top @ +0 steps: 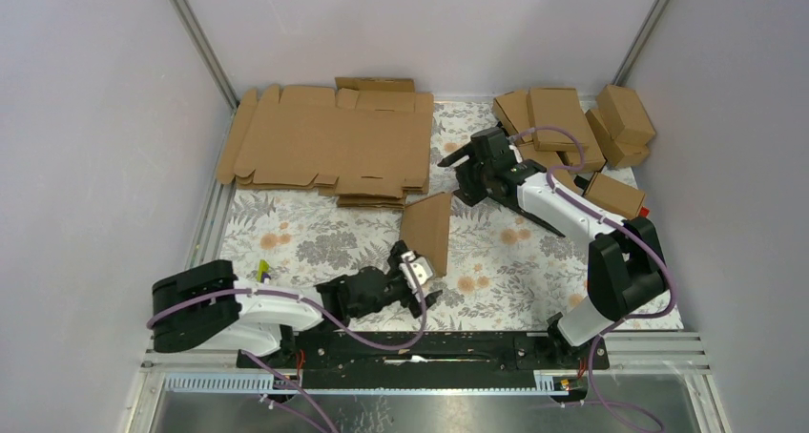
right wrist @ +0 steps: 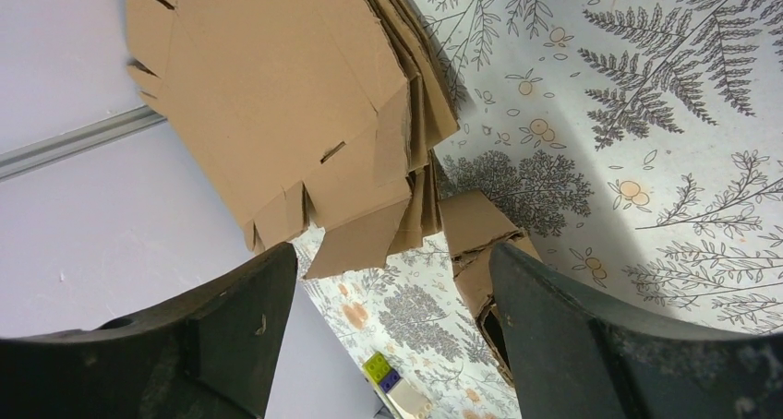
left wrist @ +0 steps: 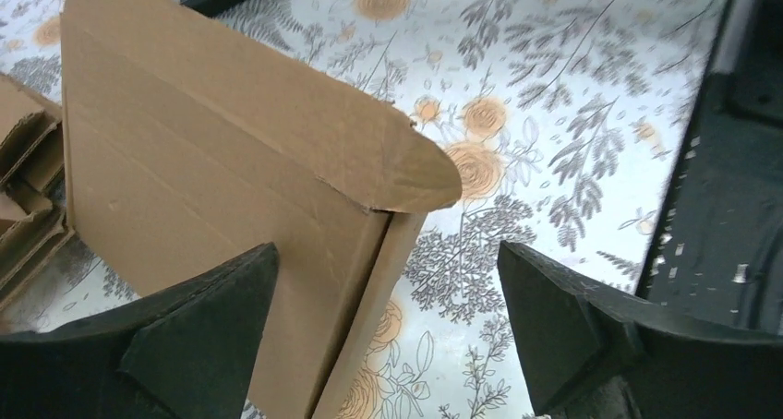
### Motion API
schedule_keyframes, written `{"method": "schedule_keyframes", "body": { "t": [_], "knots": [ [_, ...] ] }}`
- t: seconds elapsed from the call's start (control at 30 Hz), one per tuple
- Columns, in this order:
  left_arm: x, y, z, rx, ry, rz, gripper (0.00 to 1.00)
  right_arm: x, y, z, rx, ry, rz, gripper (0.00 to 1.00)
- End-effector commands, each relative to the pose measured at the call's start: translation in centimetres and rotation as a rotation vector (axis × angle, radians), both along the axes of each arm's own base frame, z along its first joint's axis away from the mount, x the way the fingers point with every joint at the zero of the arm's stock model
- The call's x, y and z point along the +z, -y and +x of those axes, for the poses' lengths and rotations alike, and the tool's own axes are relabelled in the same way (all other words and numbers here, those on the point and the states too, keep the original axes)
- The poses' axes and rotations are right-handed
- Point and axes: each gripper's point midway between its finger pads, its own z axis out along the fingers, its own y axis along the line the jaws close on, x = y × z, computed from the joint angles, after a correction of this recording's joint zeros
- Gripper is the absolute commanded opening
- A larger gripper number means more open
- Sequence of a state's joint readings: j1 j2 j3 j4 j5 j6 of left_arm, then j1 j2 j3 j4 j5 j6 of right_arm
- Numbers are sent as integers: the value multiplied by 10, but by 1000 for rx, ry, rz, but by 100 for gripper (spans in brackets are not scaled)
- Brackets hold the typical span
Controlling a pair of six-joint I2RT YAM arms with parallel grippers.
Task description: Fold the paper box
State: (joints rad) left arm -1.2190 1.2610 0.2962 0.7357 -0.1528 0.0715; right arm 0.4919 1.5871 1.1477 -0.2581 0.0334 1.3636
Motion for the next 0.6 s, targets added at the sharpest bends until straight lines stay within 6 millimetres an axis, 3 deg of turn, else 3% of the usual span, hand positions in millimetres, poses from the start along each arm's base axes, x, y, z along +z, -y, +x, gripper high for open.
{"method": "schedule_keyframes", "body": {
  "t": [0.0, 0.27, 0.33, 0.47, 0.57],
  "knots": [
    [5, 2, 28, 163, 83, 83, 99, 15, -3, 5, 6, 49, -15, 84],
    [-22, 7, 58, 370, 128, 275, 96, 13, -5, -4, 19, 34, 16, 84],
    [-23, 9, 58, 402, 175, 324, 85, 15, -3, -5, 13, 42, 14, 84],
    [-13, 11, 51, 402, 178, 278, 46, 19, 8, -7, -3, 74, -23, 86],
    [4, 5, 49, 406, 168, 204, 37, 23, 21, -8, -10, 114, -73, 93]
  ]
}}
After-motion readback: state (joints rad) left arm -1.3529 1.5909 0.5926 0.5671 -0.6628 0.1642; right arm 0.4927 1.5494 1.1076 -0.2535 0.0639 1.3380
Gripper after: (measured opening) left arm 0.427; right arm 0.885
